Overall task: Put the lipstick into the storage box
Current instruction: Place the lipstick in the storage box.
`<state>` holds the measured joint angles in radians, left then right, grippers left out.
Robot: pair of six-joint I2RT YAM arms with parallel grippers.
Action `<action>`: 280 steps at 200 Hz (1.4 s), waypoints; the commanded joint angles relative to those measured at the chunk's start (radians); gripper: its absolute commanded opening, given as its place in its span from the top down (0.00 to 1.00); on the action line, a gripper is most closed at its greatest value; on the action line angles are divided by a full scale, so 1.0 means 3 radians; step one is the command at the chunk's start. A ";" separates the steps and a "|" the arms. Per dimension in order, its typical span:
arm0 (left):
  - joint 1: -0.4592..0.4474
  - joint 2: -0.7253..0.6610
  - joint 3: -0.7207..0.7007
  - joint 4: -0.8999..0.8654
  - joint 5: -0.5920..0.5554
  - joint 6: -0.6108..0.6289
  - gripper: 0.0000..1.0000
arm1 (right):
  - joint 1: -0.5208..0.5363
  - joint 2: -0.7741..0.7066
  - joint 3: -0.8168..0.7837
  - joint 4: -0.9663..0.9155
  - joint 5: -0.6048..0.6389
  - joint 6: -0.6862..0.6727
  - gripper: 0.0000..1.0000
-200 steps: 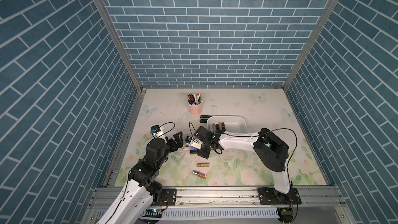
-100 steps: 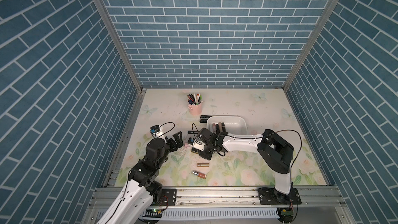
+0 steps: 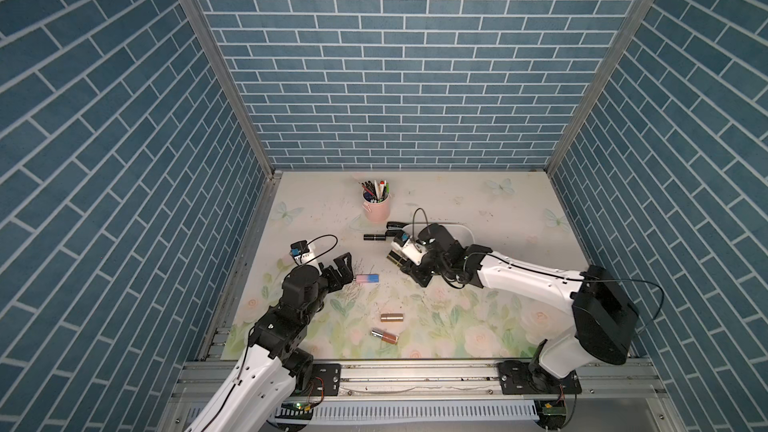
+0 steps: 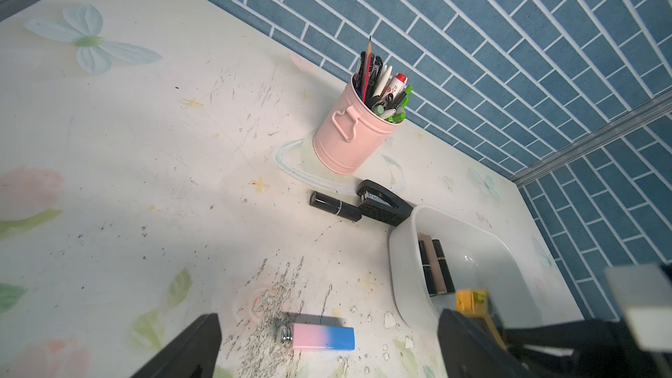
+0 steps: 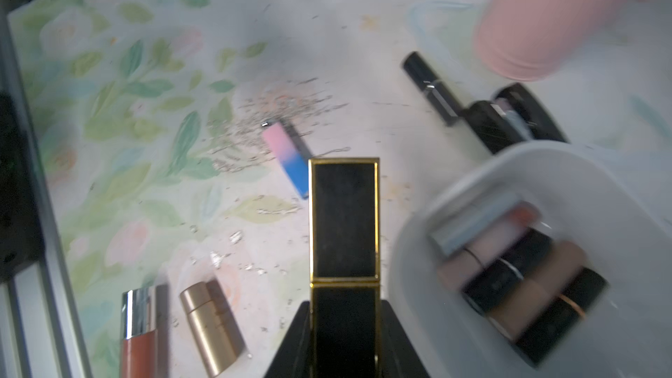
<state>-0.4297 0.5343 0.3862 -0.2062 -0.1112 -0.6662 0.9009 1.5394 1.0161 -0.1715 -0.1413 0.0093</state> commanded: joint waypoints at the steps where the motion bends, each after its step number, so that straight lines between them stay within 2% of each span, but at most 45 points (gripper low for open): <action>1: 0.0016 0.0125 0.0044 0.0142 0.0040 0.0015 0.00 | -0.0301 -0.0208 -0.0169 0.0176 0.0170 0.0551 0.76; 44: 0.0016 0.0294 0.0091 0.0260 0.0100 0.0044 0.00 | -0.0549 -0.0242 -0.0195 0.0065 0.0614 0.0932 0.76; 106: 0.0015 0.0330 0.0110 0.0279 0.0146 0.0088 0.00 | -0.0793 0.0132 -0.0193 0.0018 0.0629 0.1488 0.76; 160: 0.0016 0.0330 0.0139 0.0251 0.0134 0.0139 0.00 | -0.0974 0.0473 -0.0087 0.0065 0.0524 0.1471 0.76; 236: 0.0016 0.0662 0.0131 0.0373 0.0356 0.0155 0.00 | -0.1064 0.0846 0.0032 0.0177 0.0299 0.1418 0.75; 255: 0.0016 0.0748 0.0149 0.0414 0.0413 0.0165 0.00 | -0.1070 0.0905 0.0064 0.0182 0.0252 0.1407 0.73; 280: 0.0016 0.0828 0.0155 0.0450 0.0457 0.0170 0.00 | -0.1080 0.0933 0.0070 0.0189 0.0232 0.1401 0.65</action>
<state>-0.4294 0.7673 0.4076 -0.0994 0.0002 -0.6323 0.5838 1.8069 1.0111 -0.1291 -0.0528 0.4229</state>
